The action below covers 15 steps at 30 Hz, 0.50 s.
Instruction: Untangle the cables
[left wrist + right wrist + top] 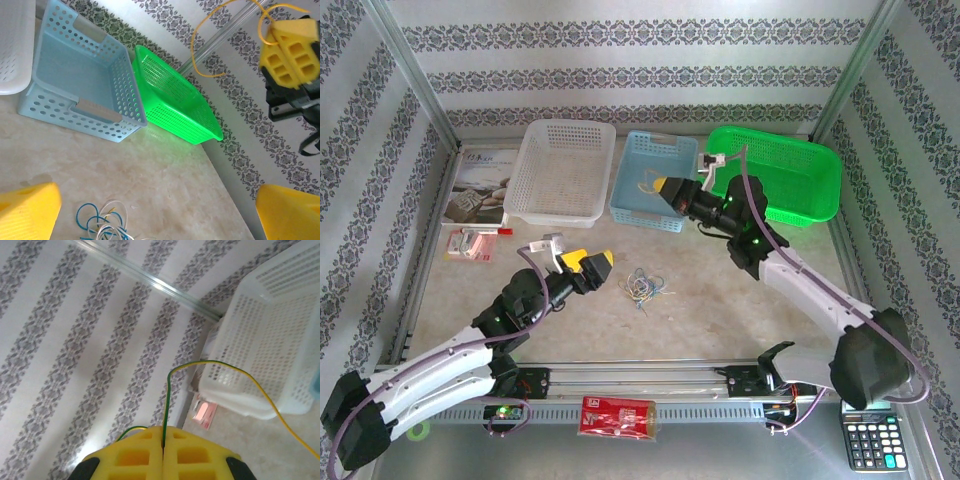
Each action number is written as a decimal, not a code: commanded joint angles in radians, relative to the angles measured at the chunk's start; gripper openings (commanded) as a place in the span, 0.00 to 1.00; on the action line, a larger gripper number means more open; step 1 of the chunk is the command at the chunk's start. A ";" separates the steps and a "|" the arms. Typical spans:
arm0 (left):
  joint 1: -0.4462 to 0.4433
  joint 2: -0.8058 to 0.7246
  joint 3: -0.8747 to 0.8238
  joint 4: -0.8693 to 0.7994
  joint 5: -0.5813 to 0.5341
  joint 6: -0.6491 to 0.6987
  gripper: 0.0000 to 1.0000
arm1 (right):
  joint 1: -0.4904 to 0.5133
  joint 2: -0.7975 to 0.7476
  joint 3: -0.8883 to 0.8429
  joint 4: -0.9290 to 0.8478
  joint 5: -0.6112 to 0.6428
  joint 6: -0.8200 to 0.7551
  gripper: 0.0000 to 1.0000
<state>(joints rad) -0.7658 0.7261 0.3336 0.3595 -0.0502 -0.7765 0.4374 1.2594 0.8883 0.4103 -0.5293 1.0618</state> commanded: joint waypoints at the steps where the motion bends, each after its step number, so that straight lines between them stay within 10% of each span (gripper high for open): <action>1: -0.009 0.008 0.045 -0.030 -0.013 0.023 1.00 | -0.053 0.070 0.066 -0.045 -0.052 -0.050 0.00; 15: 0.006 0.075 0.134 -0.189 -0.047 -0.018 1.00 | -0.118 0.400 0.276 -0.127 -0.081 -0.140 0.00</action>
<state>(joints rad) -0.7643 0.7929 0.4347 0.2214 -0.0837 -0.7818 0.3241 1.6058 1.1172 0.3016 -0.5873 0.9642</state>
